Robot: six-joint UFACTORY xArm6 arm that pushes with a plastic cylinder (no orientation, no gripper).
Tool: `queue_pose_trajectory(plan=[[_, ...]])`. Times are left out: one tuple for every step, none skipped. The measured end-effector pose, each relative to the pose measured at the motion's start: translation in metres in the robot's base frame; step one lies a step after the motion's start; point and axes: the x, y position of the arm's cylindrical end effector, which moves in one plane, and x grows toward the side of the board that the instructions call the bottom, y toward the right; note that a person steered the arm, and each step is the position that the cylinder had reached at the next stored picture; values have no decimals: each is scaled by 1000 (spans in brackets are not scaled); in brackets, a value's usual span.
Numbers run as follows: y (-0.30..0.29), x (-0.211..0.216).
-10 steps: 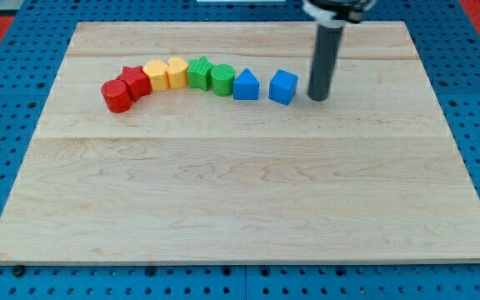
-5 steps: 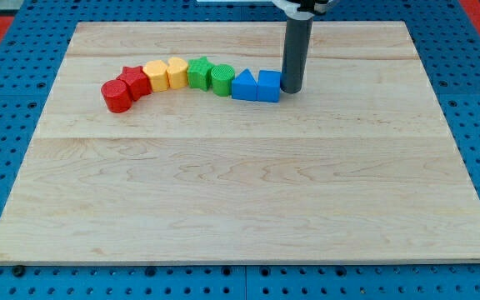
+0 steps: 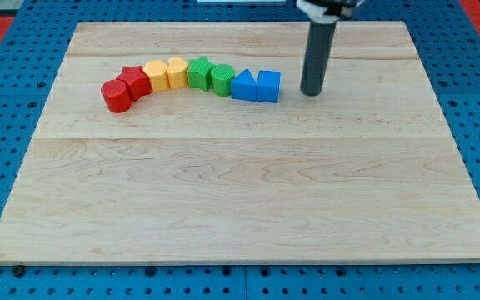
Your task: Move blue cube to the right side of the blue triangle
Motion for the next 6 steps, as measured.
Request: queue_pose_trajectory(plan=[[0, -38], [-16, -45], [-24, -34], [-36, -27], [-57, -27], [-64, -27]])
